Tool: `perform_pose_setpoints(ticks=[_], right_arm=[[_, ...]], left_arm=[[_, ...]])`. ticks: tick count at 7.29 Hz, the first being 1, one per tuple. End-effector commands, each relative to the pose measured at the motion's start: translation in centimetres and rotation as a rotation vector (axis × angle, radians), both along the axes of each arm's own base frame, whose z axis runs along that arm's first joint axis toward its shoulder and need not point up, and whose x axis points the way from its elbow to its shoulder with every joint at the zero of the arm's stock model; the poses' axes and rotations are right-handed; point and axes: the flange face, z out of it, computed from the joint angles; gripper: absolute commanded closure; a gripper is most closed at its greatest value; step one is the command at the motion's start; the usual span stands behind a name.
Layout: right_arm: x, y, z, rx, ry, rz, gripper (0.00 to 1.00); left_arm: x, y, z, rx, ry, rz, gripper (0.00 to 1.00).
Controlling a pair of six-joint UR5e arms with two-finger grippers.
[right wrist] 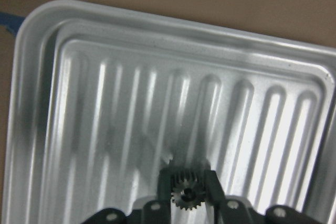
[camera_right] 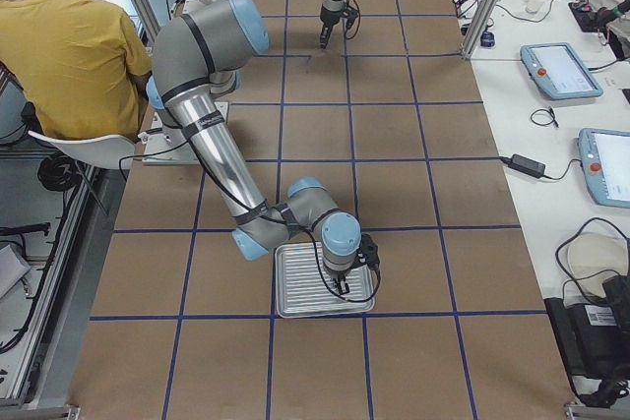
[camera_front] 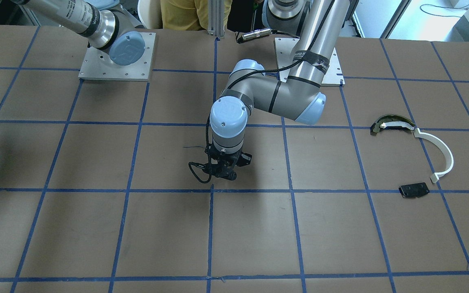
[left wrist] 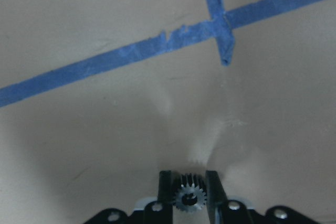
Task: Place bearing gear from tray to pile
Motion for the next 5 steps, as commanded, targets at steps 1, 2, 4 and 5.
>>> perform_pose_setpoints(ticks=[1,2,4,5], right_arm=[[1.2,-0.3,2.9,-0.007,0.028,0.004,1.0],[4.4,-2.1,5.5,-0.009,0.009,0.002,1.0],[18.8,-7.0,14.0,0.016,-0.02,-0.034,1.0],[27.5,-8.0,15.0,0.044,-0.046,-0.127,1.0]], left_arm=[[8.2,-5.7,6.3,0.0,-0.037,0.117,1.0],[13.3,-8.2,8.7,0.019,-0.032,0.139,1.0],[22.7,-9.8,10.9,0.014,-0.07,0.155,1.0],[28.5,-10.2,10.8,0.026,-0.066,0.166,1.0]])
